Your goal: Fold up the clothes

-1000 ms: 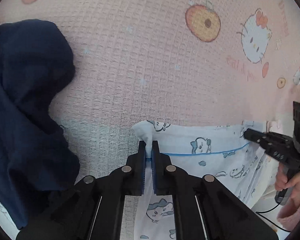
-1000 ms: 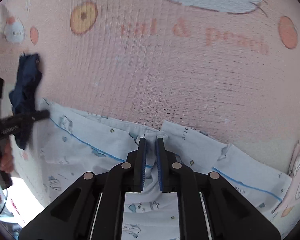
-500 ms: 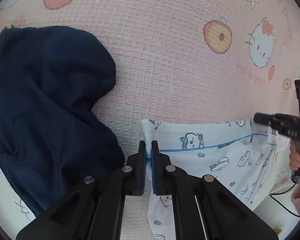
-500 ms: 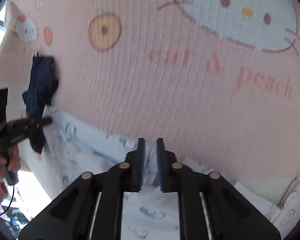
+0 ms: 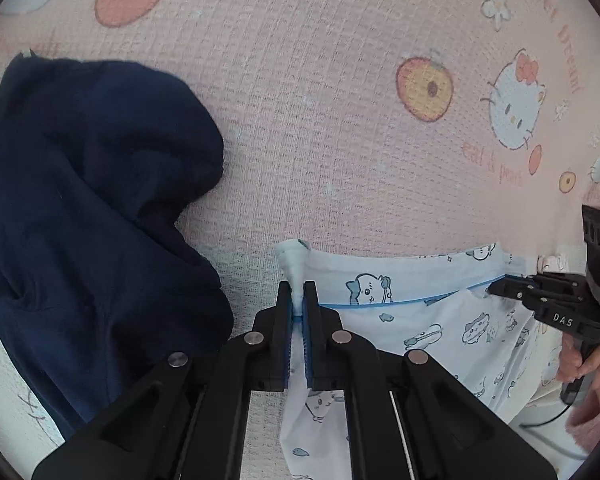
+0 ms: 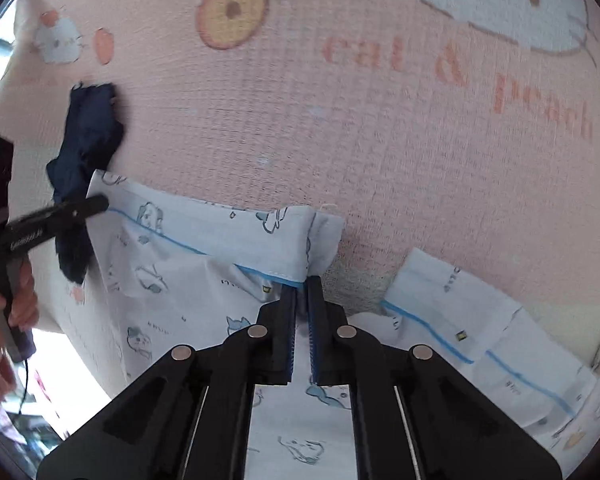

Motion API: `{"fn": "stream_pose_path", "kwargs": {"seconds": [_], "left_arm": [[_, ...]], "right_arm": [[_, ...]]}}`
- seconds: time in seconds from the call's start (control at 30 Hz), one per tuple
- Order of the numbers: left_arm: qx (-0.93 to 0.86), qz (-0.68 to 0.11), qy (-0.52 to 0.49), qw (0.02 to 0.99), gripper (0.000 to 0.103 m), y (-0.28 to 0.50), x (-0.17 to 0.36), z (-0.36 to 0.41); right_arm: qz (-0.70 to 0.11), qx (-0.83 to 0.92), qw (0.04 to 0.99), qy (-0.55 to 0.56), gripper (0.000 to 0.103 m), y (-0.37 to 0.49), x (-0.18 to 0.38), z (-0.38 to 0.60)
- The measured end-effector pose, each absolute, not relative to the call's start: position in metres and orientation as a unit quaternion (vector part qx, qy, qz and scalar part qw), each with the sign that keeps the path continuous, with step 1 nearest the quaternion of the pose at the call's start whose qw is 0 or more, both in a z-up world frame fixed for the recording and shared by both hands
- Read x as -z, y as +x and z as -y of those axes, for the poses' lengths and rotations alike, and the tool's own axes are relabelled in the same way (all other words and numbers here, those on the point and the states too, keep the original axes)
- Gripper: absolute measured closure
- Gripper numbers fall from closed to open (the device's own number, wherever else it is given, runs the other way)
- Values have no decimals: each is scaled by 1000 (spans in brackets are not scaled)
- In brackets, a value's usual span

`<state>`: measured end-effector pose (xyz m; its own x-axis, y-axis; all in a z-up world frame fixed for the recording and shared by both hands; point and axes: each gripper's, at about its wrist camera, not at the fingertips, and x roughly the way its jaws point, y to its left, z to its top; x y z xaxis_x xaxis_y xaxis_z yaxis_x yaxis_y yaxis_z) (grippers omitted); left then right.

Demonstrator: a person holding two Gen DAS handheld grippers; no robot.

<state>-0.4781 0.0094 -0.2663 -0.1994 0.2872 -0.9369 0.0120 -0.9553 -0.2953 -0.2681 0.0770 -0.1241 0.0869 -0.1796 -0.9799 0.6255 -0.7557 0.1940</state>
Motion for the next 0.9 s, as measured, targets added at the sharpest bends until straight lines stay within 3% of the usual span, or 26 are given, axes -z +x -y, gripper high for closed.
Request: {"fn": "stream_pose_path", "kwargs": {"seconds": [0.27, 0.37, 0.43, 0.47, 0.5, 0.73, 0.8, 0.9], "left_arm": [[-765, 53, -638, 78, 94, -494, 273, -9], [-748, 104, -649, 92, 93, -497, 283, -4], [-735, 138, -656, 101, 83, -500, 289, -1], [-729, 155, -659, 106, 73, -501, 292, 1], [-725, 167, -659, 109, 71, -499, 294, 5], [-730, 244, -623, 139, 69, -486, 282, 27], [-734, 248, -615, 145, 59, -488, 281, 28], [-722, 239, -630, 156, 54, -490, 293, 21]], "right_arm": [[-288, 646, 280, 649, 99, -294, 136, -123], [-226, 665, 277, 656, 97, -305, 131, -141], [-205, 668, 283, 657, 95, -309, 130, -146], [-197, 669, 286, 657, 95, -312, 129, -147], [-187, 667, 283, 663, 95, -316, 132, -149], [-128, 653, 284, 690, 93, -345, 128, -178], [-124, 652, 285, 692, 93, -356, 119, -187], [-131, 652, 283, 691, 94, -365, 111, -207]]}}
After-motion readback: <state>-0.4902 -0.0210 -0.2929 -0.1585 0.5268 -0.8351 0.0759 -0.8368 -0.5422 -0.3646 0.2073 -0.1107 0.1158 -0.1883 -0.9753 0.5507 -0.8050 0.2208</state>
